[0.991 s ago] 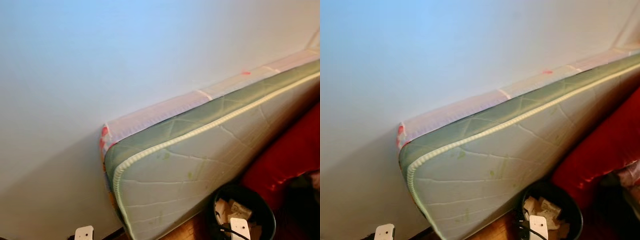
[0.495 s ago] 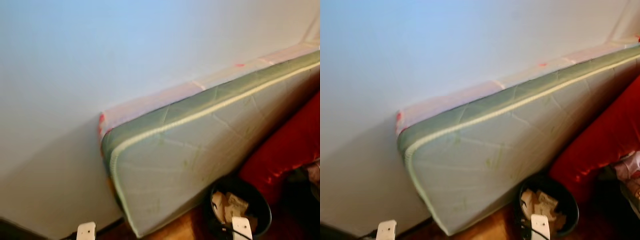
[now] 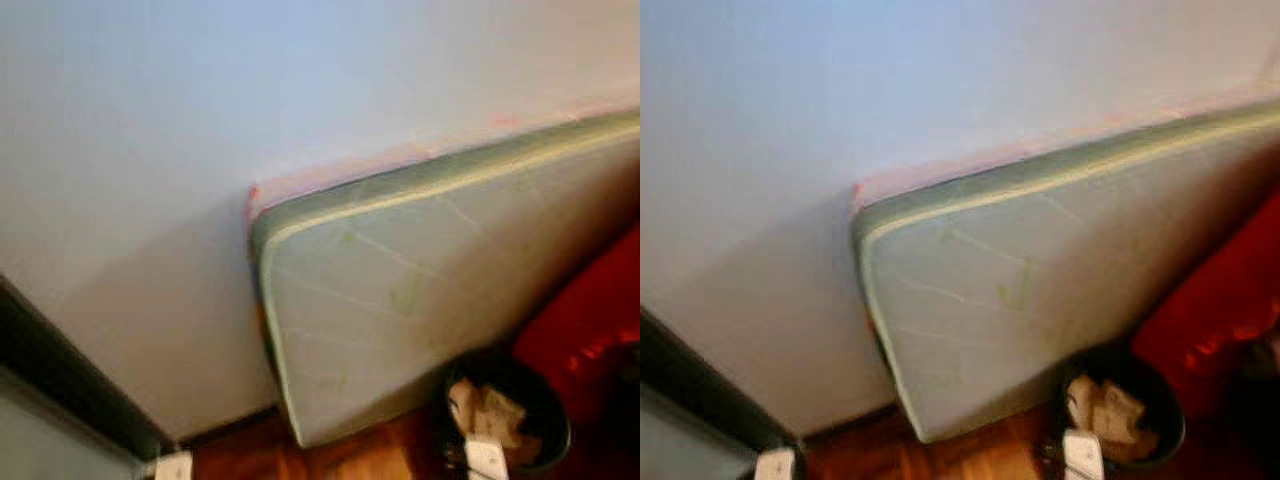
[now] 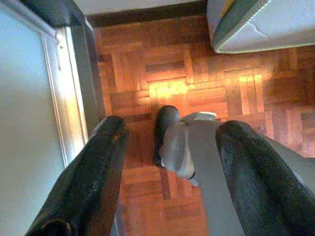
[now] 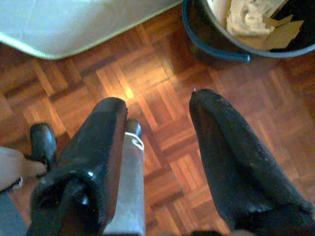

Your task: Clean up the room

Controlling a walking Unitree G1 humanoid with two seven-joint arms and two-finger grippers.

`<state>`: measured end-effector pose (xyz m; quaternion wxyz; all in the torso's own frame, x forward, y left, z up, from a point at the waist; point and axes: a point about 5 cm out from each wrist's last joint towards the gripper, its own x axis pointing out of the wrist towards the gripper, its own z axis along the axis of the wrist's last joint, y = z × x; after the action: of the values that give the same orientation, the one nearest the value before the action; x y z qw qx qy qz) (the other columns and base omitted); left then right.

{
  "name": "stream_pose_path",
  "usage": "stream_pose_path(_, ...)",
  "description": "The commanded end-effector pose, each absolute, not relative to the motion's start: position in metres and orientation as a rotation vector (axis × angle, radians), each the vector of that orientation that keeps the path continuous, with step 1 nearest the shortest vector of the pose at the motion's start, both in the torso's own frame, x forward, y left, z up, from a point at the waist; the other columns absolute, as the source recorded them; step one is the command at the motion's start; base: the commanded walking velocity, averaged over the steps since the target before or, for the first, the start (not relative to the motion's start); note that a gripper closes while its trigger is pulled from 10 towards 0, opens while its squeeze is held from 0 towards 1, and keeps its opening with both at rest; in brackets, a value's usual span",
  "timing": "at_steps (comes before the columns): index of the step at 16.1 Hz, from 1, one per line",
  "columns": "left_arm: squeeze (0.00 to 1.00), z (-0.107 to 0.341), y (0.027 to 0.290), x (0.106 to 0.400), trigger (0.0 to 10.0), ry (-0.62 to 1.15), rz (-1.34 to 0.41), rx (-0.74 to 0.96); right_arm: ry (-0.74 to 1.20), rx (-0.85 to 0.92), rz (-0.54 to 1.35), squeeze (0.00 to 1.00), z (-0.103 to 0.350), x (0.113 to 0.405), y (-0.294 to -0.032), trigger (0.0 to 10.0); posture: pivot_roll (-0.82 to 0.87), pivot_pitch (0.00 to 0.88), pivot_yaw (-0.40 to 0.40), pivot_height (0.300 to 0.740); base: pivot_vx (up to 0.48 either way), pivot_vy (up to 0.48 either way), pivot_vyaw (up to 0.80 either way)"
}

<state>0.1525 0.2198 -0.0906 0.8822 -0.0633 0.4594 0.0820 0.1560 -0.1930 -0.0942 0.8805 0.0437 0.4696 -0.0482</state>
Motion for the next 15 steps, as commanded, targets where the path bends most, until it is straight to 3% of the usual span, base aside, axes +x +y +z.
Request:
stream_pose_path(1, 0.0, -0.0756, 0.2089, 0.1943, 10.0, 0.951, 0.052, -0.01, 0.968, 0.277, -0.195, 0.0, -0.0898, 0.1647, -0.2043, 10.0, 0.04, 0.0, 0.009, 0.74, 0.0, 0.0, 0.0)
stream_pose_path(5, 0.0, -0.075, 0.209, 0.1953, 10.0, 0.95, 0.039, 0.007, 0.966, 0.284, -0.199, 0.0, -0.0896, 0.1654, -0.2041, 10.0, 0.04, 0.0, 0.008, 0.74, 0.0, -0.164, -0.1)
stream_pose_path(9, 0.0, -0.0746, 0.2088, 0.1961, 10.0, 0.949, 0.036, 0.005, 0.974, 0.259, -0.168, 0.0, -0.0891, 0.1665, -0.2039, 10.0, 0.04, 0.0, 0.007, 0.74, 0.0, -0.29, -0.78)
stream_pose_path(15, 0.0, -0.0738, 0.2096, 0.1972, 10.0, 0.946, 0.031, 0.008, 0.956, 0.266, -0.191, 0.0, -0.0885, 0.168, -0.2037, 10.0, 0.03, 0.0, 0.016, 0.74, 0.0, -0.256, 0.0)
